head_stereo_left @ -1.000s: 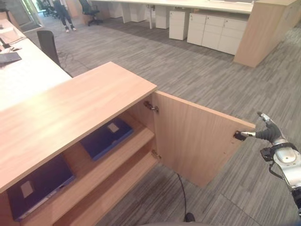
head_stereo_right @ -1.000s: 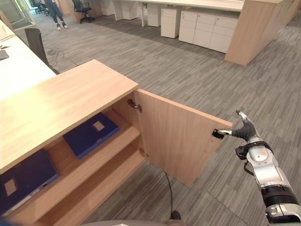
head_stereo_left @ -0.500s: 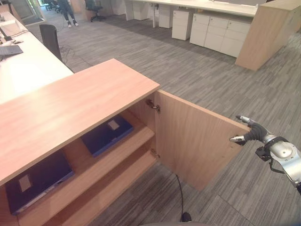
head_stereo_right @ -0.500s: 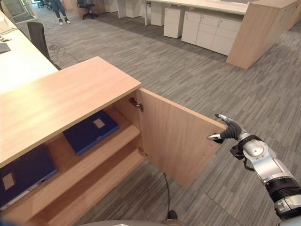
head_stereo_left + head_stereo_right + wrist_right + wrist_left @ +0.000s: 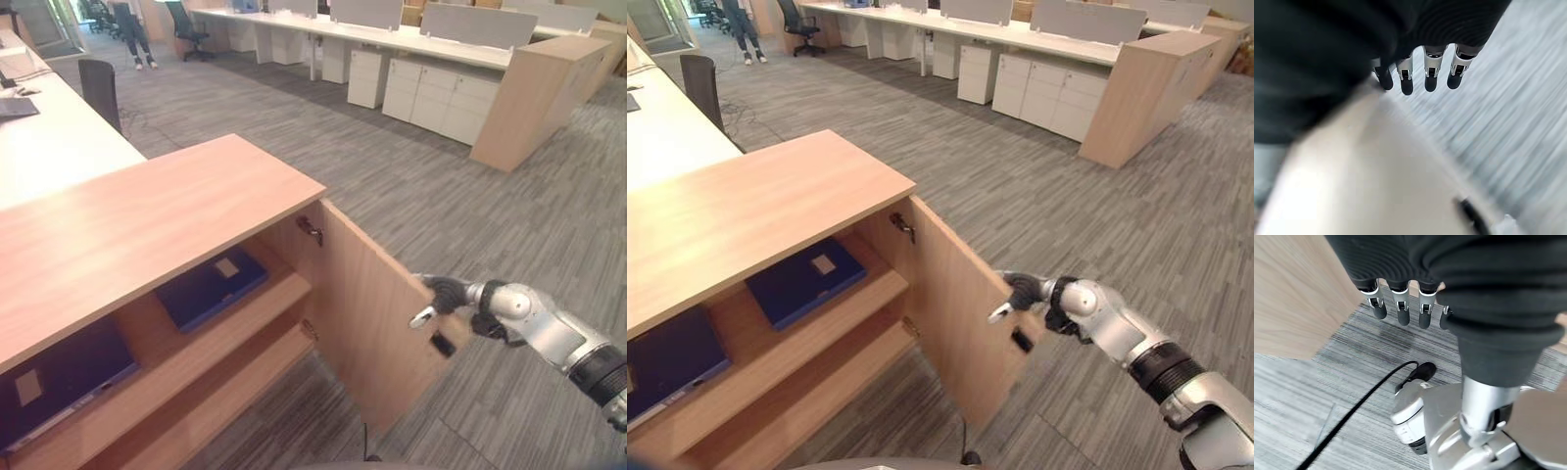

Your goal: Put the empty folder in the office cabinet

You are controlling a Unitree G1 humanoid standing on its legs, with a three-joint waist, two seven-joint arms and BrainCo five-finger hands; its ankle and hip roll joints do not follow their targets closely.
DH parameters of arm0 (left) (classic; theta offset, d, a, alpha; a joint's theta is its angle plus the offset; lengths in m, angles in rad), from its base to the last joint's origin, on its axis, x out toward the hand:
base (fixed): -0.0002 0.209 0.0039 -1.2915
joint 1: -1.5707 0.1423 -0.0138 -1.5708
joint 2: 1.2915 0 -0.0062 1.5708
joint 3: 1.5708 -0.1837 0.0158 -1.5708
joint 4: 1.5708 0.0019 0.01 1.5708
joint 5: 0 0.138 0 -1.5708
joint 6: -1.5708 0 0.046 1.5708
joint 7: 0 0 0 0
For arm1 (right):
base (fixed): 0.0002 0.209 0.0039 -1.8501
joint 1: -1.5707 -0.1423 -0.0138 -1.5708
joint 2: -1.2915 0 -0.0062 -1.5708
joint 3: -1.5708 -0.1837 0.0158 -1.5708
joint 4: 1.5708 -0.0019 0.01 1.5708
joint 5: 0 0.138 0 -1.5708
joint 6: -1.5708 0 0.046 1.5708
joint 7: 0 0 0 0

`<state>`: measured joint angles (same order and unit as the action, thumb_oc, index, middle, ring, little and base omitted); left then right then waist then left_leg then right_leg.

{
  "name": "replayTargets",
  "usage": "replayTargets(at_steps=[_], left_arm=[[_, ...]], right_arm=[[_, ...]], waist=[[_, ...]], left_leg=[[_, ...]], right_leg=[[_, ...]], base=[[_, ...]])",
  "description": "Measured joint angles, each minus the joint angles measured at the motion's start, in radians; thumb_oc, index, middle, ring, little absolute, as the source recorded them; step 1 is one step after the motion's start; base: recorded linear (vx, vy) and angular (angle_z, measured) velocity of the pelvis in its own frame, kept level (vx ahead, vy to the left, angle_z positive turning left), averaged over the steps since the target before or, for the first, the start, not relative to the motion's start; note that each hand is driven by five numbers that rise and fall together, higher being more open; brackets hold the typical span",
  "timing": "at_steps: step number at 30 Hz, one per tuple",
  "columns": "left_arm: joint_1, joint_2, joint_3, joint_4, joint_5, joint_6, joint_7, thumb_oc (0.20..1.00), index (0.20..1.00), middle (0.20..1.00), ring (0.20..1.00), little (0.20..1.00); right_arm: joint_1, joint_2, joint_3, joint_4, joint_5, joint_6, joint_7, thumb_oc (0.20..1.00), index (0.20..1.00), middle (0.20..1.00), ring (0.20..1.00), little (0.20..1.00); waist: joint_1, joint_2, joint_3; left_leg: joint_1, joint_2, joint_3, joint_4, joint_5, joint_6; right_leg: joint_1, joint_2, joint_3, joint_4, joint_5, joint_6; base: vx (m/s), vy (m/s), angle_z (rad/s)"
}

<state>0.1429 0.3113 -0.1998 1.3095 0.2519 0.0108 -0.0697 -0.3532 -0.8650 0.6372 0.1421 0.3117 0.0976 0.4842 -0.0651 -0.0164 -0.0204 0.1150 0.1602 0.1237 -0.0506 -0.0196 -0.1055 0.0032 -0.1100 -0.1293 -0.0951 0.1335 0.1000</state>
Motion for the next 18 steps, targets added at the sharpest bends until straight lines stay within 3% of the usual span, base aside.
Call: replayTargets(at_steps=[5, 6, 11, 18], left_arm=[[0.007, -0.010, -0.027, -0.018, 0.003, -0.017, 0.015, 1.000, 1.000, 1.000, 1.000, 1.000], [0.008, -0.027, -0.036, -0.017, 0.010, -0.016, 0.022, 1.000, 1.000, 1.000, 1.000, 1.000], [0.010, -0.072, -0.036, -0.021, 0.010, -0.015, 0.049, 1.000, 1.000, 1.000, 1.000, 1.000], [0.007, -0.073, -0.036, -0.021, 0.009, -0.013, 0.066, 1.000, 1.000, 1.000, 1.000, 1.000]], right_arm=[[0.045, 0.217, 0.065, 0.035, 0.260, 0.001, 0.019, 1.000, 1.000, 1.000, 1.000, 1.000], [0.076, 0.301, 0.080, 0.035, 0.318, -0.001, 0.025, 1.000, 1.000, 1.000, 1.000, 1.000], [0.133, 0.522, 0.151, 0.055, 0.476, -0.016, 0.014, 1.000, 1.000, 1.000, 1.000, 1.000], [0.132, 0.548, 0.157, 0.062, 0.538, -0.045, -0.032, 1.000, 1.000, 1.000, 1.000, 1.000]], waist=[[0.040, 0.021, 0.003], [0.065, 0.026, 0.004], [0.132, 0.037, 0.025], [0.152, 0.020, 0.051]], left_leg=[[-0.015, 0.002, -0.025, -0.012, 0.003, 0.006], [-0.021, 0.002, -0.034, -0.009, 0.005, 0.005], [-0.037, 0.001, -0.082, 0.003, 0.023, -0.009], [-0.042, 0.002, -0.104, -0.003, 0.019, -0.002]], right_leg=[[0.001, 0.000, -0.026, 0.000, -0.003, -0.006], [0.001, 0.000, -0.031, 0.000, -0.003, -0.006], [0.013, -0.004, -0.078, 0.000, -0.010, -0.002], [0.027, -0.005, -0.103, 0.000, -0.014, -0.003]], base=[[-0.02, -0.026, 0.17], [-0.01, -0.019, 0.18], [0.01, -0.018, 0.29], [0.00, -0.039, 0.11]])
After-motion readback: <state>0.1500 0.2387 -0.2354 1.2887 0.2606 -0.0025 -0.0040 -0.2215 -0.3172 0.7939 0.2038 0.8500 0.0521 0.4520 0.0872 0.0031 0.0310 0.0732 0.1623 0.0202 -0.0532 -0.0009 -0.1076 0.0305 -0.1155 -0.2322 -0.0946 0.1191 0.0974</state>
